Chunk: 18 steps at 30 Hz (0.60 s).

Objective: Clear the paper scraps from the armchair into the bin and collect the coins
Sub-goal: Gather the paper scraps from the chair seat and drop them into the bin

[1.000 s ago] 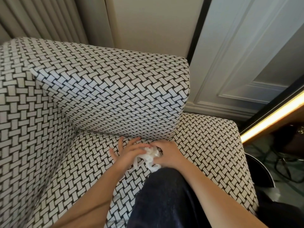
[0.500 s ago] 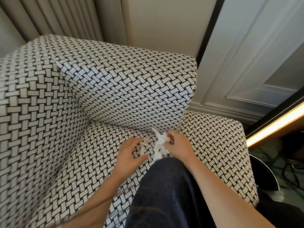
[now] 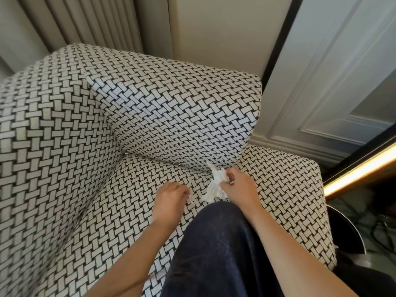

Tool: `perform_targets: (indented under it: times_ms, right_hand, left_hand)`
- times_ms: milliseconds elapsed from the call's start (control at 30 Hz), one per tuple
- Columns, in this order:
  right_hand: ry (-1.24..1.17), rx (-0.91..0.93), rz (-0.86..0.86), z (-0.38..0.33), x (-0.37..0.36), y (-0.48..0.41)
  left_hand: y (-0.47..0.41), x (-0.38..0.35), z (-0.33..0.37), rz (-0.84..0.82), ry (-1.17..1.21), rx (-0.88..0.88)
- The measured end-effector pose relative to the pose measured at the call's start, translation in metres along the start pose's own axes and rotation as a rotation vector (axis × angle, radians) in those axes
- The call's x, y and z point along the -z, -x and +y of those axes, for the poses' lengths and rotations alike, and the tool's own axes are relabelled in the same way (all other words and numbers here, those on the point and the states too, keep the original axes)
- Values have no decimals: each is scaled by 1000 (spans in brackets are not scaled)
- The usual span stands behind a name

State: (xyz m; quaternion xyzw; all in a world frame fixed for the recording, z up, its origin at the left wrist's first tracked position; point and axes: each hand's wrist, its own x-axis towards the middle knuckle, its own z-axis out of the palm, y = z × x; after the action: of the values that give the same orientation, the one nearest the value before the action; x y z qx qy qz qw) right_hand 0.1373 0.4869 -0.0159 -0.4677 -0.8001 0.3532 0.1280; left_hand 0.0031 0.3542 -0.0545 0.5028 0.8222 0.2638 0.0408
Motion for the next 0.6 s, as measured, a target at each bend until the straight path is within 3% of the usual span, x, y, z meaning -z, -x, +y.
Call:
perform_targets:
  times_ms: [167,267,600]
  right_hand:
    - [-8,26,-11,-1,1,-1]
    - [-20,41,-11,-2,1,-1]
    - [-52,25,5,-3,4,3]
  left_hand:
    - [11,14,-10,135,233,369]
    - [30,18,-19,200,237,471]
    - [80,10,-29,243,-102,105]
